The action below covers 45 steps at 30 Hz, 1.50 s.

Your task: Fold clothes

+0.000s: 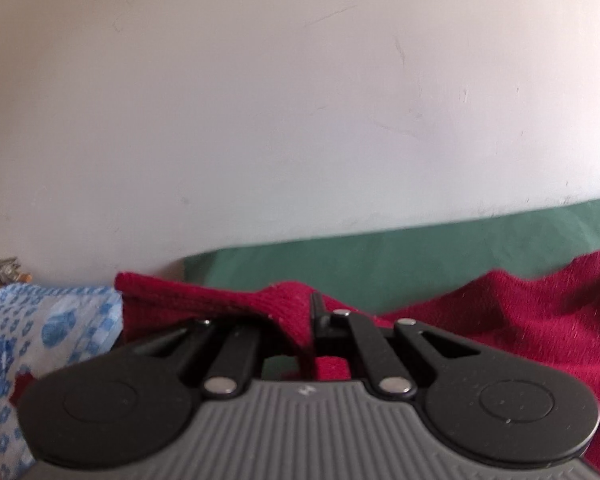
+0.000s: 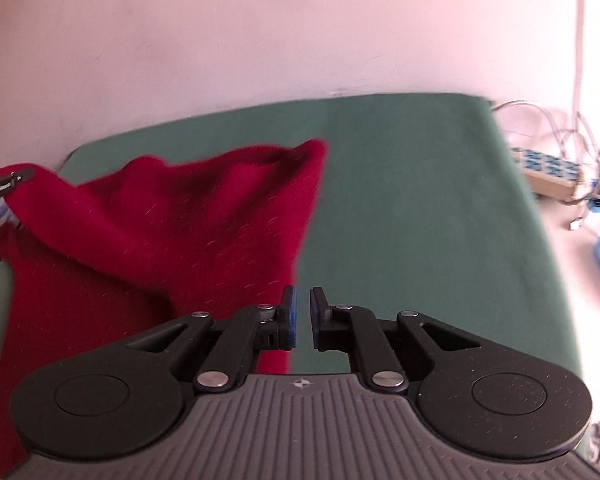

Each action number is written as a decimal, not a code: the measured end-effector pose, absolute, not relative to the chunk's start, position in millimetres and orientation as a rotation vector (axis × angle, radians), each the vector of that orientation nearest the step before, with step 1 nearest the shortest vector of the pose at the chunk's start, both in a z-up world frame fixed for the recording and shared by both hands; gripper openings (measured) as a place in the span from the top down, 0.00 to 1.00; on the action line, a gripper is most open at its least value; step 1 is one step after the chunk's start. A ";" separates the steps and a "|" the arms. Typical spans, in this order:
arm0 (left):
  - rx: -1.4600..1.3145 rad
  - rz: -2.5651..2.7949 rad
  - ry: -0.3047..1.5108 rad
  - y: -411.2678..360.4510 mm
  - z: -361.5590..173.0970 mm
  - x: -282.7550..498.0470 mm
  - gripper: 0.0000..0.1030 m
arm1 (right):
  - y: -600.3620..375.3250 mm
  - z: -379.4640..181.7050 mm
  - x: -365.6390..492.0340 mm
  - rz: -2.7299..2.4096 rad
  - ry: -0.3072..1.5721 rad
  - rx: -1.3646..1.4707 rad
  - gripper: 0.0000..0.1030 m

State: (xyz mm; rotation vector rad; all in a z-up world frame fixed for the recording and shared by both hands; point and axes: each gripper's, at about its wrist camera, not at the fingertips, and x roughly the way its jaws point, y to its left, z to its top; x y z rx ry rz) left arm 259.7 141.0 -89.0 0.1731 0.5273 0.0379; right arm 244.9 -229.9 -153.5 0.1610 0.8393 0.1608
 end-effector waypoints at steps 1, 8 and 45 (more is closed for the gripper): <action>0.175 0.044 0.539 141.8 -93.0 255.4 0.98 | -221.8 -157.5 248.3 0.172 0.834 0.179 0.92; 0.139 0.098 0.607 145.5 -102.1 246.0 0.98 | -179.4 -167.5 315.7 0.174 0.822 0.138 0.92; 0.202 0.071 0.630 129.6 -78.9 282.5 0.98 | -259.2 -125.5 26.3 0.114 1.015 0.181 0.76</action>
